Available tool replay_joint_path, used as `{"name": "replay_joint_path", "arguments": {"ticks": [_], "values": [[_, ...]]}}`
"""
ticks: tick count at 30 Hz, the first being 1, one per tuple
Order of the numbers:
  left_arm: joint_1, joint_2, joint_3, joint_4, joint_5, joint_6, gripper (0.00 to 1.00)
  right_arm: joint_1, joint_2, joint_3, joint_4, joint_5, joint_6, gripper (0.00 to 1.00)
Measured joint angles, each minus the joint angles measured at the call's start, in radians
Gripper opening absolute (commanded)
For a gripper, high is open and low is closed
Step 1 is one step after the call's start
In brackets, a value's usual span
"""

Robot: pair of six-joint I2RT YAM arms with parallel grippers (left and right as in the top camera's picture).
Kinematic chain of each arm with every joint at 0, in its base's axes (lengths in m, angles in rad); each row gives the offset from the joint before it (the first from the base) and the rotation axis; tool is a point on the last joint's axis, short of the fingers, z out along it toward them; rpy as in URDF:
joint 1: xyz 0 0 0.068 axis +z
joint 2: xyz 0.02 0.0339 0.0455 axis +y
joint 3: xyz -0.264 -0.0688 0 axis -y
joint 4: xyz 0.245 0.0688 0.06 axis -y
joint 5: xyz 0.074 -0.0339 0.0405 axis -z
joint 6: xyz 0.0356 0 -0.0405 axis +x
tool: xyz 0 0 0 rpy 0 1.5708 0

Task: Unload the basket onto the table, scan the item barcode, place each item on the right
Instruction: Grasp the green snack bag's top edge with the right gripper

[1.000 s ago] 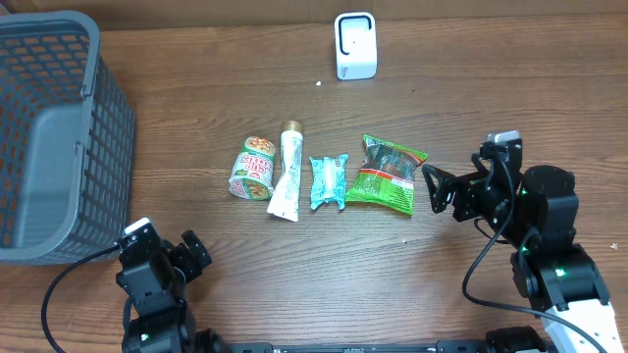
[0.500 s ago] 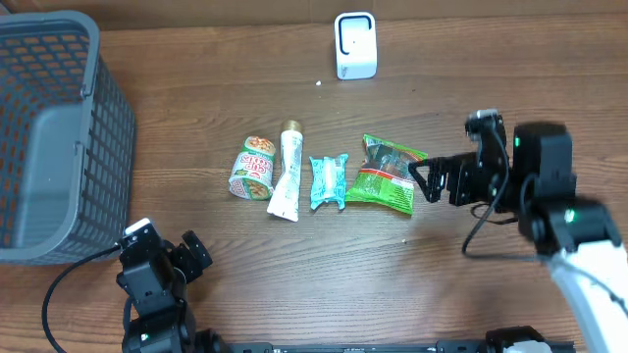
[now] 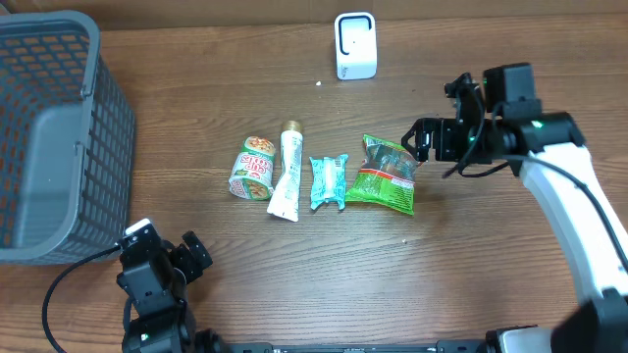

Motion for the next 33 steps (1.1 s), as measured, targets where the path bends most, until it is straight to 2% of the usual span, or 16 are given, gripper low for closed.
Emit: {"name": "replay_joint_path", "arguments": {"ticks": [11,21,24,27,30,33], "values": [[0.0,0.0,0.0,0.0,0.0,0.0,1.0,0.0,0.318,0.0,0.032,-0.037,0.0,0.96],[0.0,0.0,0.0,0.0,0.0,0.0,1.0,0.0,0.418,0.0,0.158,-0.087,0.014,0.96],[0.0,0.0,0.0,0.0,0.0,0.0,1.0,0.0,0.444,0.0,0.19,-0.126,0.02,0.93],[0.0,0.0,0.0,0.0,0.0,0.0,0.99,0.001,0.457,0.0,0.228,-0.154,0.024,0.85],[0.0,0.0,0.0,0.0,0.0,0.0,1.0,0.001,0.478,0.0,0.274,-0.175,0.021,0.62],[0.0,0.0,0.0,0.0,0.0,0.0,1.0,0.002,0.499,-0.001,0.291,-0.181,0.023,0.35]]}}
